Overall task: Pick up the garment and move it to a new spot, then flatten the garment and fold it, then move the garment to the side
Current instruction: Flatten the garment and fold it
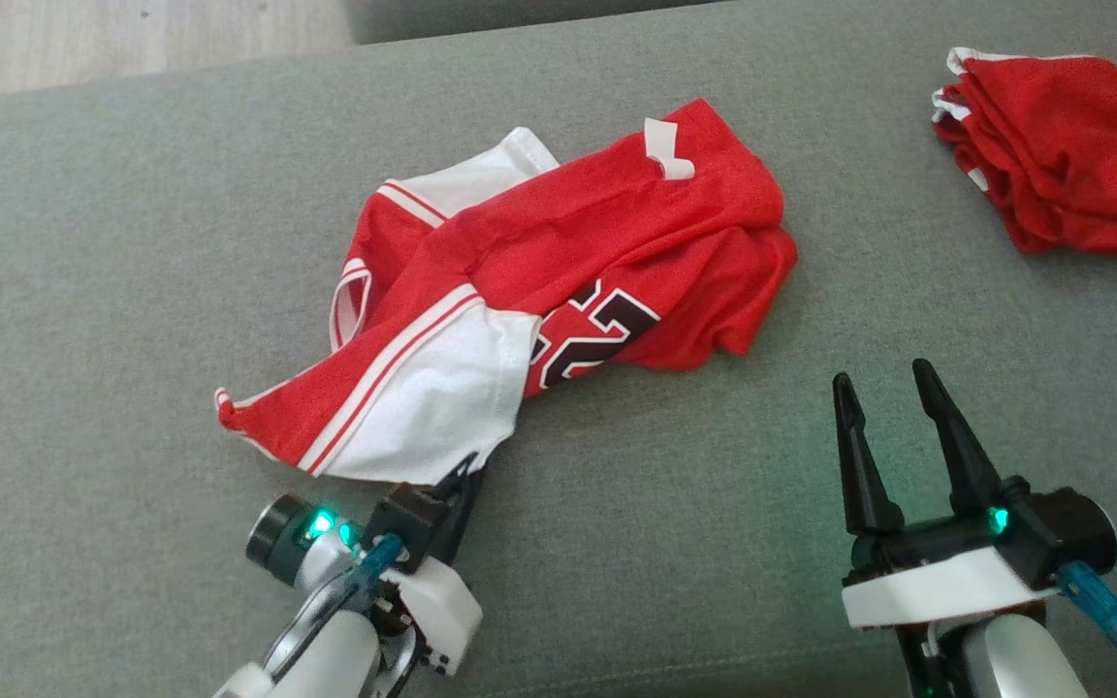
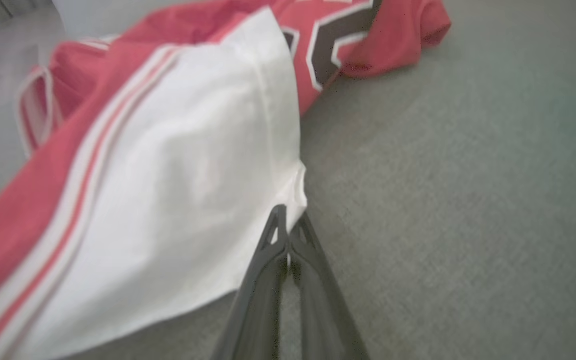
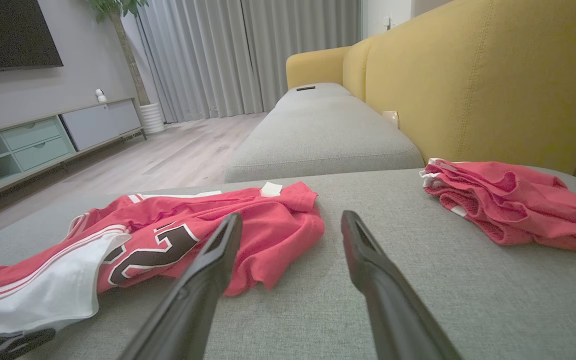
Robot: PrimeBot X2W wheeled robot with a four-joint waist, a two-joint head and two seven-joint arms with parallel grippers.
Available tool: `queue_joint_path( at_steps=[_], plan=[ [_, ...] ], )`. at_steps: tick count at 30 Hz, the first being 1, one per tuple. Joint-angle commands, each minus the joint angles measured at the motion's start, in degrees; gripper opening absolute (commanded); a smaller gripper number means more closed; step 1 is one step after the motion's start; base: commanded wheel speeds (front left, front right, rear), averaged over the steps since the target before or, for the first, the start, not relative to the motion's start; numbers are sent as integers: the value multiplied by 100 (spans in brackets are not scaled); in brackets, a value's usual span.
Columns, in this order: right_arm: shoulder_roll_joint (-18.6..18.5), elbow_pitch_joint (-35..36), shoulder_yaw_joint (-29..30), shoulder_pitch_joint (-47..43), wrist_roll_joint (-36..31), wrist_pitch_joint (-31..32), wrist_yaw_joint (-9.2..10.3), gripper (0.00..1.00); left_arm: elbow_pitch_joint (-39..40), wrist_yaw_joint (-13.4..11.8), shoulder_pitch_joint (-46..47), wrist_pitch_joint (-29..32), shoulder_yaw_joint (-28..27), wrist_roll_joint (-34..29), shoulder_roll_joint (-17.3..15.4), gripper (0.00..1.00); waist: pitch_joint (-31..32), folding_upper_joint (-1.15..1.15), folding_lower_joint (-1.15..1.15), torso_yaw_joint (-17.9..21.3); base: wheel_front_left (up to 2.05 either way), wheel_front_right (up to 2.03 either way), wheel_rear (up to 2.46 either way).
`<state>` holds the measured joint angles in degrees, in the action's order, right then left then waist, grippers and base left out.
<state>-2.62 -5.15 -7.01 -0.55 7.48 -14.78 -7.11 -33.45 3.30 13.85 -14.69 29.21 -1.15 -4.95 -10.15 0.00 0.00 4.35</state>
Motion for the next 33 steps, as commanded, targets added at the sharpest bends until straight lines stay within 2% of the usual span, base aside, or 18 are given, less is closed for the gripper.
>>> queue_joint_path(
  at_steps=[1, 6, 11, 12, 14, 20, 24, 28, 33],
  plan=[
    [-39, 202, -113, 146, -48, -22, -37, 100, 496, -112, -21, -30, -206, 67, -118, 0, 37, 0, 0, -45, 0, 0, 0],
    [-58, 90, -110, 332, 94, -22, -37, 100, 2124, -364, -471, -30, -535, 276, -322, 0, 51, 0, 0, -255, 0, 0, 0],
    [-357, -508, -37, 1108, 71, -22, -37, 100, 3227, -316, -632, -30, -988, 665, -346, 0, -94, 0, 0, -586, 0, 0, 0],
    [-357, -508, -37, 1108, 71, -22, -37, 100, 3227, -316, -632, -30, -988, 665, -346, 0, -94, 0, 0, -586, 0, 0, 0],
    [-568, -1021, -122, 1580, 59, 52, -37, 100, 3423, -211, -581, -30, -1149, 821, -299, 0, -193, 0, 0, -713, 0, 0, 0],
    [-1125, -2270, -330, 3205, 438, 1100, -37, 100, 3592, 10, -242, -30, -1435, 828, -254, 0, -608, 0, 0, -947, 0, 0, 0],
    [-1520, -2892, -705, 4013, 840, 1708, -37, 100, 3599, 113, -28, -30, -1493, 749, -218, 0, -859, 0, 0, -1091, 0, 0, 0],
    [-1875, -3429, -1169, 4531, 1372, 2344, -37, 100, 3563, 176, 126, -30, -1514, 663, -168, 0, -1021, 0, 0, -1231, 0, 0, 0],
    [-2227, -3725, -1627, 4759, 1941, 2686, -37, 100, 3540, 230, 236, -30, -1502, 580, -100, 0, -1111, 0, 0, -1343, 0, 0, 0]
  ],
)
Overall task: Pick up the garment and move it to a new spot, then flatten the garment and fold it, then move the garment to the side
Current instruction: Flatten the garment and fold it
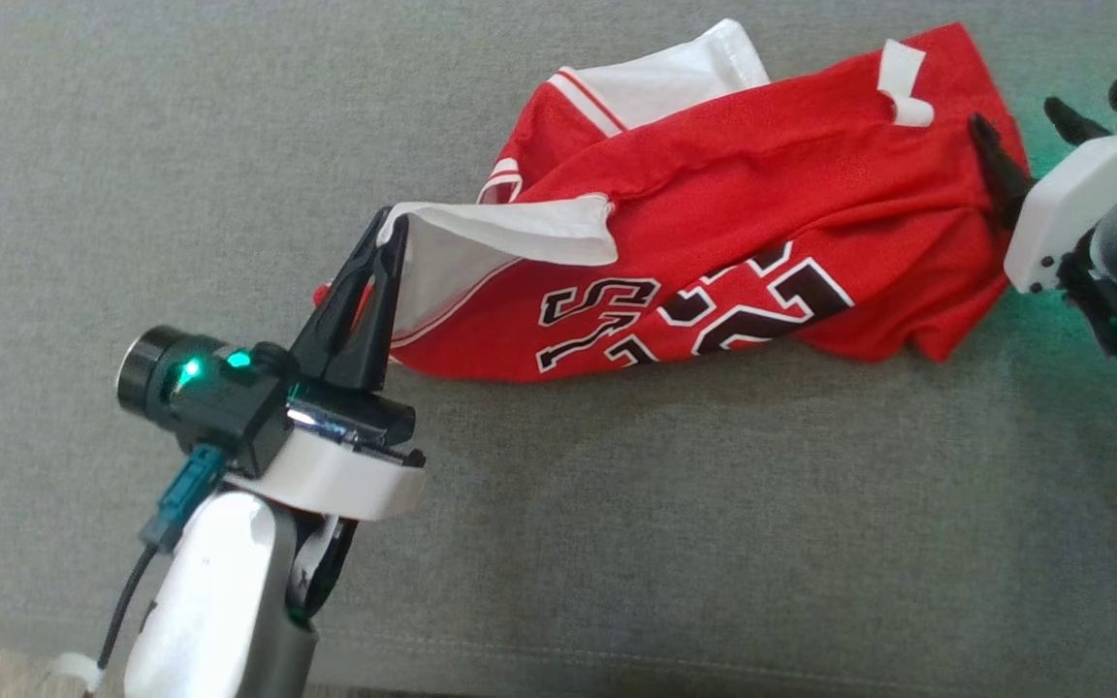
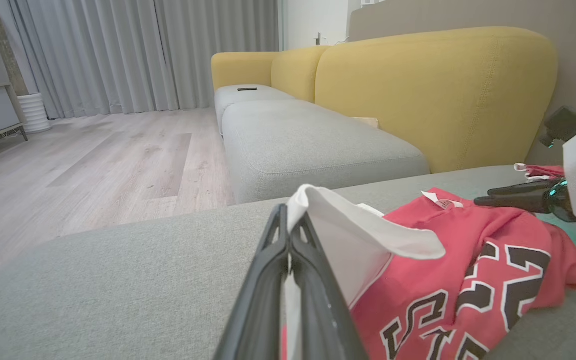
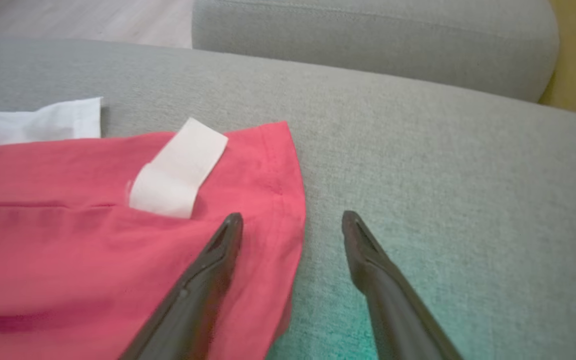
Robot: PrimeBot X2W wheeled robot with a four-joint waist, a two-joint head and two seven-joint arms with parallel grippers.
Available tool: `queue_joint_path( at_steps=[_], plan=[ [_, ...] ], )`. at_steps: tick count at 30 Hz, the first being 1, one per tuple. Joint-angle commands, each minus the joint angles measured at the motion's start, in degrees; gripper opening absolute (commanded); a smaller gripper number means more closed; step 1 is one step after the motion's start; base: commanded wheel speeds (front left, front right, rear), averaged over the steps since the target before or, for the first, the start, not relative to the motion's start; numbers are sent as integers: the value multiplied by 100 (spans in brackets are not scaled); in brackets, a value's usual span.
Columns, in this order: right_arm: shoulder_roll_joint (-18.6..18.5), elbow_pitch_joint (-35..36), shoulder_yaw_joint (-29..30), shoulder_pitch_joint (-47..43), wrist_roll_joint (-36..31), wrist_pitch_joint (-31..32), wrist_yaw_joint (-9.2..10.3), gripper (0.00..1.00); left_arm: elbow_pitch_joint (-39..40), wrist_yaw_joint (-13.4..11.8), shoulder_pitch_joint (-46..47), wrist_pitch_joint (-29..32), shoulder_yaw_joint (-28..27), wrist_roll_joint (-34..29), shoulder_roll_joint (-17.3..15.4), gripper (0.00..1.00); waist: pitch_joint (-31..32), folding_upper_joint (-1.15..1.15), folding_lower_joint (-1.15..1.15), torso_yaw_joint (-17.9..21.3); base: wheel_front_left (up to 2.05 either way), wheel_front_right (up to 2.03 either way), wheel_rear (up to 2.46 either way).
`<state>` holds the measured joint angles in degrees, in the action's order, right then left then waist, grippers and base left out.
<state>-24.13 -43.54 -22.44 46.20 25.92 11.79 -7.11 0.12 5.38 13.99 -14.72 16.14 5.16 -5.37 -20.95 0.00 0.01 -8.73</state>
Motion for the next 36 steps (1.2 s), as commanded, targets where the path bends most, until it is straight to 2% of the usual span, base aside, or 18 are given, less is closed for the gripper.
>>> queue_joint_path(
  at_steps=[1, 8, 9, 10, 11, 12, 13, 16, 21, 24, 28, 30, 33, 36],
  plan=[
    [-119, 74, -158, 91, 202, 53, -37, 100, 180, 30, 229, -28, -193, -65, -47, 0, -39, 0, -1, -49, 0, 0, 0],
    [-173, -221, -474, 102, 790, -53, -37, 100, 146, 75, 242, -28, -167, -144, 9, 0, -63, 0, -1, -111, 0, 0, 0],
    [-171, -251, -523, 118, 851, -75, -37, 85, 141, 81, 248, -28, -165, -152, 14, 0, -69, 0, -1, -115, 0, 0, 0],
    [-173, -270, -572, 136, 909, -109, -37, 55, 135, 86, 253, -28, -166, -158, 18, 0, -71, 0, -1, -115, 0, 0, 0],
    [-173, -292, -616, 155, 960, -142, -37, 34, 126, 91, 256, -28, -169, -163, 21, 0, -70, 0, -1, -114, 0, 0, 0],
    [-168, -304, -666, 171, 1021, -174, -37, 6, 116, 96, 258, -28, -172, -168, 23, 0, -67, 0, -1, -112, 0, 0, 0],
    [-166, -310, -720, 181, 1087, -200, -37, 0, 105, 101, 258, -28, -174, -173, 26, 0, -60, 0, -1, -111, 0, 0, 0],
    [-202, -309, -893, 216, 1255, -306, -37, 0, 65, 114, 250, -28, -182, -178, 34, 0, -22, 0, -1, -104, 0, 0, 0],
    [-341, -236, -1024, 355, 1426, -1094, -37, 0, 306, 121, 305, -28, -417, -178, 0, 0, 210, 0, -1, 32, 0, 0, 0],
    [-383, -123, -1036, 338, 1553, -1331, -37, 0, 501, 120, 309, -28, -573, -139, -19, 0, 341, 0, -1, 122, 0, 0, 0],
    [-571, 287, -1029, 175, 1839, -1736, -37, 0, 992, 123, 229, -28, -937, 87, 26, 0, 617, 0, -1, 327, 0, 0, 0],
    [-785, 678, -932, -40, 2046, -1946, -37, 0, 1360, 143, 127, -28, -1148, 309, 73, 0, 784, 0, -1, 481, 0, 0, 0],
    [-1013, 1160, -906, -419, 2209, -1884, -37, 0, 1489, 177, -106, -28, -1118, 493, 45, 0, 902, 0, -1, 607, 0, 0, 0],
    [-1220, 1638, -995, -996, 2248, -1612, -37, 0, 1352, 199, -434, -28, -829, 602, -155, 0, 946, 0, -1, 682, 0, 0, 0]
  ],
)
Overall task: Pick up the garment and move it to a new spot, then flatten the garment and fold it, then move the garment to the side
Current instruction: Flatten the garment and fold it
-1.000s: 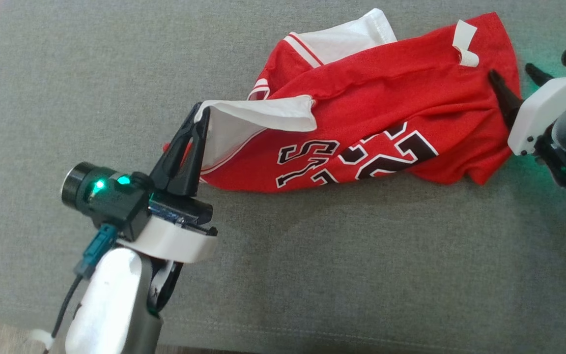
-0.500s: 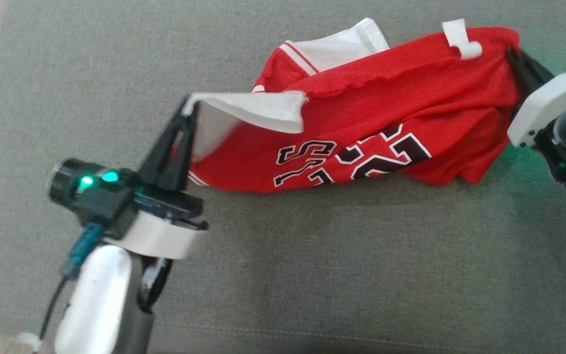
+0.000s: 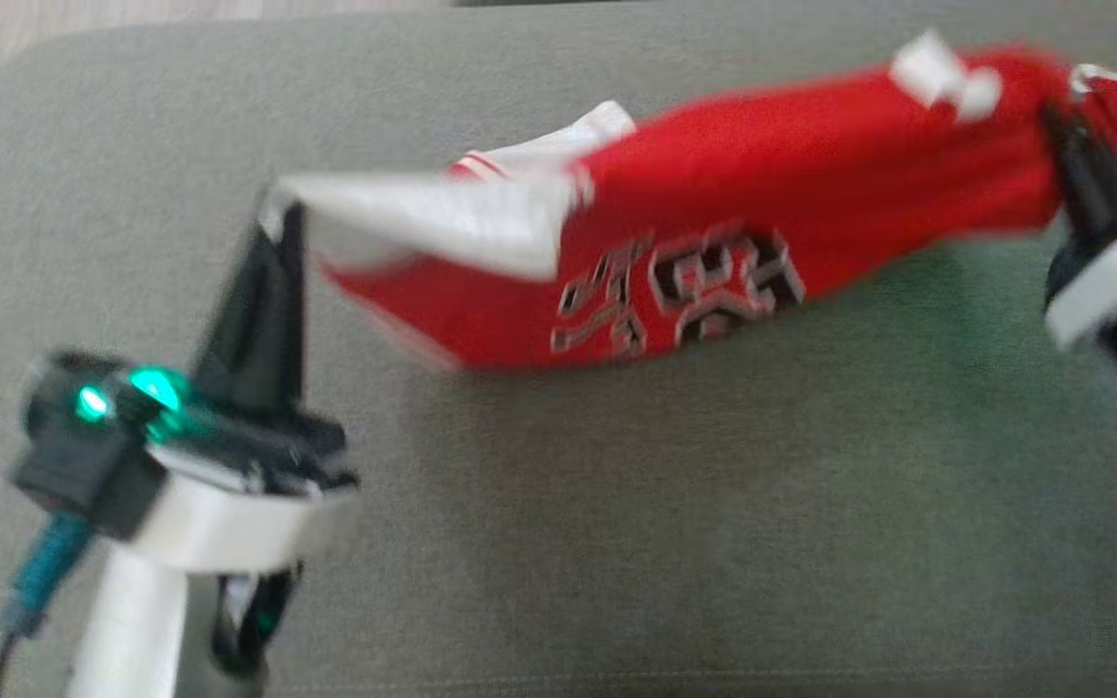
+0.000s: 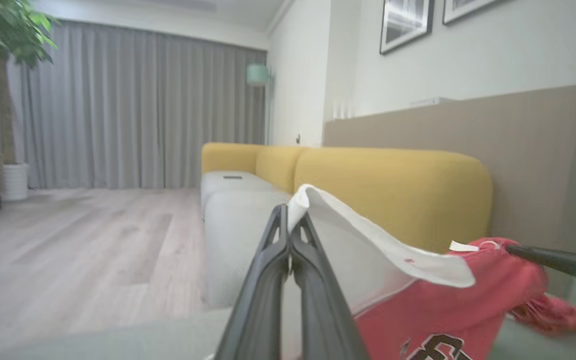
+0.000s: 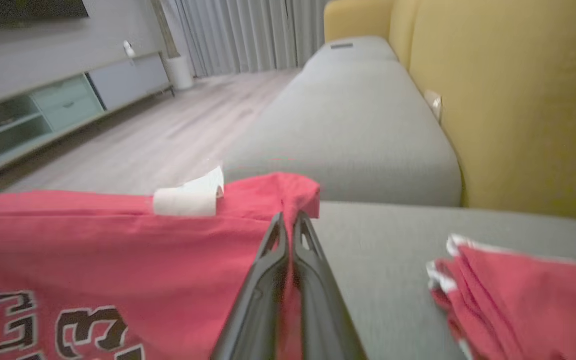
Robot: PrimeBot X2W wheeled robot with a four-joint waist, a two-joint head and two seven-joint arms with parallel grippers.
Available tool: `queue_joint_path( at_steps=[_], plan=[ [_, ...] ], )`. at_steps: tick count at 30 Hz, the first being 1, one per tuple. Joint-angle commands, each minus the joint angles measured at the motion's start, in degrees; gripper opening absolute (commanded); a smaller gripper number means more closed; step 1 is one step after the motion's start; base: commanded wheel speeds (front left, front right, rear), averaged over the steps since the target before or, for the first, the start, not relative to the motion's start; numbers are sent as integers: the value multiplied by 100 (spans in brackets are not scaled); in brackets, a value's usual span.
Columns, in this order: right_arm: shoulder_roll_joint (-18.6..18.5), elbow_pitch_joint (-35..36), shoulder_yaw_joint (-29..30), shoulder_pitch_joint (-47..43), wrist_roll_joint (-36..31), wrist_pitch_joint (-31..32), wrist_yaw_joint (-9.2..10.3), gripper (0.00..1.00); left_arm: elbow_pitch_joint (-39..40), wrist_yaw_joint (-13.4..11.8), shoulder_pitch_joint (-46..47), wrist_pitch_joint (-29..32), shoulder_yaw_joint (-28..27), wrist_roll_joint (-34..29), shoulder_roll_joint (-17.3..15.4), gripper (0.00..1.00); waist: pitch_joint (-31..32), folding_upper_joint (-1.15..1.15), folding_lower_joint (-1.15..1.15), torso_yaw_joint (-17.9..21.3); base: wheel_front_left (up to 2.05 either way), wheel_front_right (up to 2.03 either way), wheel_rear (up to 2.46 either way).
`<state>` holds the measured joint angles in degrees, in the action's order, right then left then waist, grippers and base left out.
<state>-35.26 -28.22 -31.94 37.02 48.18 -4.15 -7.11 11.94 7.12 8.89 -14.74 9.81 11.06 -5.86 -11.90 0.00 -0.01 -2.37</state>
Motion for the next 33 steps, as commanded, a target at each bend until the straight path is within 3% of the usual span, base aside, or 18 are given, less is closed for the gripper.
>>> queue_joint_path(
  at_steps=[1, 4, 5, 6, 7, 13, 19, 26, 33],
  plan=[
    [-141, 248, -81, -296, 13, 78, -37, 0, 101, 27, -29, -26, -123, 64, -146, 0, 44, 0, 1, 61, 0, 0, 0],
    [-82, 565, -75, -965, -10, 262, -37, 0, -87, 31, -291, -26, -1, 171, -204, 0, 7, 0, 1, 98, 0, 0, 0],
    [-25, 599, -23, -1171, -43, 280, -37, 7, -136, 32, -346, -26, 20, 209, -186, 0, -13, 0, 1, 98, 0, 0, 0],
    [44, 606, 52, -1368, -92, 284, -37, 48, -179, 32, -383, -26, 39, 228, -168, 0, -29, 0, 1, 91, 0, 0, 0],
    [120, 623, 136, -1559, -138, 277, -37, 100, -214, 33, -408, -26, 59, 217, -154, 0, -41, 0, 1, 80, 0, 0, 0],
    [507, 894, 969, -2693, -559, 154, -37, 100, -344, -24, -461, -26, -184, 12, -59, 0, -54, 0, 1, 39, 0, 0, 0],
    [1076, 1653, 1636, -3542, -974, 247, -37, 100, -410, -27, -453, -26, -418, -134, 9, 0, -88, 0, 1, 79, 0, 0, 0],
    [1529, 2169, 2051, -3625, -1323, 370, -37, 100, -486, 1, -402, -26, -454, -220, 42, 0, -145, 0, 1, 92, 0, 0, 0],
    [1670, 2140, 2236, -3424, -1224, 492, -37, 100, -533, 18, -329, -26, -386, -275, 48, 0, -240, 0, 1, 24, 0, 0, 0]
  ],
)
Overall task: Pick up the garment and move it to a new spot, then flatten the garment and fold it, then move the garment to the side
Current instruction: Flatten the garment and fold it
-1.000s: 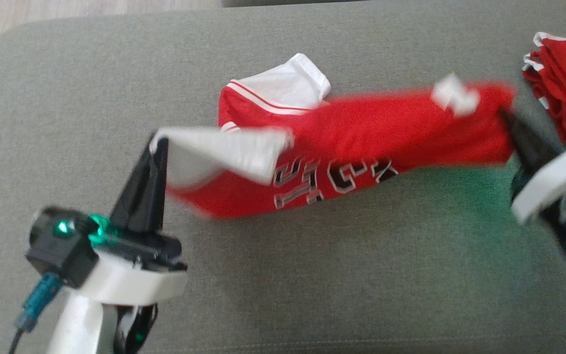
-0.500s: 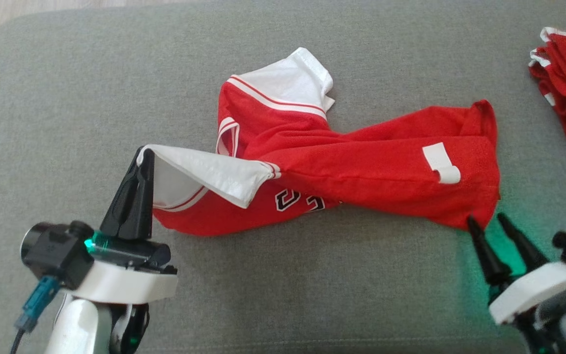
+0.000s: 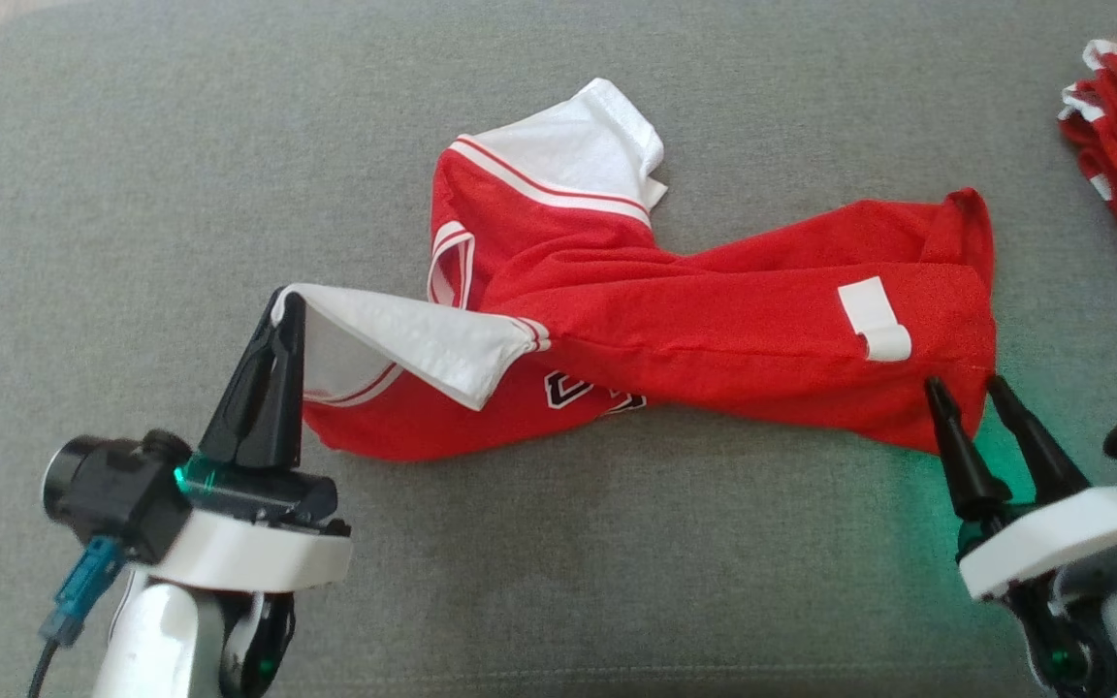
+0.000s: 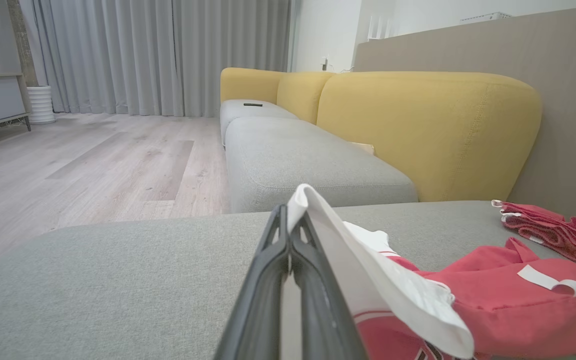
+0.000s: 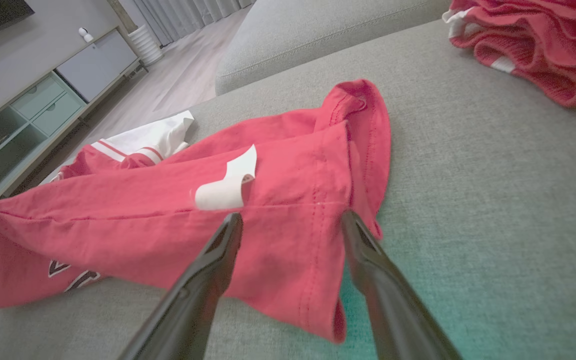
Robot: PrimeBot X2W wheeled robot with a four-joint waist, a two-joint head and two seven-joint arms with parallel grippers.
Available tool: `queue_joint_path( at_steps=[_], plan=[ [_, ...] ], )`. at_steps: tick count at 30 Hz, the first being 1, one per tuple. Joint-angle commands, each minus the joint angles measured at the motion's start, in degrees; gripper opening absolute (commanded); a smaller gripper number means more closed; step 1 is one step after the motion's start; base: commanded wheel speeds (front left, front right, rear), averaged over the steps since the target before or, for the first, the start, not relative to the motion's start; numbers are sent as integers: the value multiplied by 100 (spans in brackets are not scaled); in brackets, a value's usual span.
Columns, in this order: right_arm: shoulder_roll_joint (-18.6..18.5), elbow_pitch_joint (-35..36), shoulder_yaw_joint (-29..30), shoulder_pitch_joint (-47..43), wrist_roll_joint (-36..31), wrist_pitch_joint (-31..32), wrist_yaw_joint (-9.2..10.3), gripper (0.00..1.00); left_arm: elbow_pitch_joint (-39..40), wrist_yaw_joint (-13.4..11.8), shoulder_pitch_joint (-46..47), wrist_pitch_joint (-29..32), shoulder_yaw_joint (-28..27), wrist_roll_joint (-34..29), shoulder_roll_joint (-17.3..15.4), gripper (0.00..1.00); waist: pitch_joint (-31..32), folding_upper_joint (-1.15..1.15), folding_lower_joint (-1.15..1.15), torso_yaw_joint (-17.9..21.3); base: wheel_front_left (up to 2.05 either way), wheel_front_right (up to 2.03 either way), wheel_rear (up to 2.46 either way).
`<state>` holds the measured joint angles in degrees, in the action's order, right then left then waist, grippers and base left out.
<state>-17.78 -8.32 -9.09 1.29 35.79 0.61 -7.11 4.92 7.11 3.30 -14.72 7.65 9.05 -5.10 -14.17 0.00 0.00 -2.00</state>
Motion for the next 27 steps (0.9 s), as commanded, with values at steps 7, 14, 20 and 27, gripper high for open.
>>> queue_joint_path(
  at_steps=[7, 14, 20, 27],
  plan=[
    [-22, -170, 110, 348, 23, 11, -37, 100, 144, 28, 292, -28, -95, -118, -28, 0, -71, 0, 0, -108, 0, 0, 0],
    [42, -278, 105, 412, -48, -80, -37, 100, 134, 33, 315, -28, -64, -122, -38, 0, -66, 0, 0, -156, 0, 0, 0],
    [74, -102, 104, 278, -60, -83, -37, 89, 123, 35, 311, -28, -49, -136, -40, 0, -15, 0, 0, -144, 0, 0, 0],
    [92, 26, 192, 206, -156, -5, -37, 0, 109, 36, 310, -28, -33, -155, -36, 0, 24, 0, 0, -131, 0, 0, 0]
  ],
)
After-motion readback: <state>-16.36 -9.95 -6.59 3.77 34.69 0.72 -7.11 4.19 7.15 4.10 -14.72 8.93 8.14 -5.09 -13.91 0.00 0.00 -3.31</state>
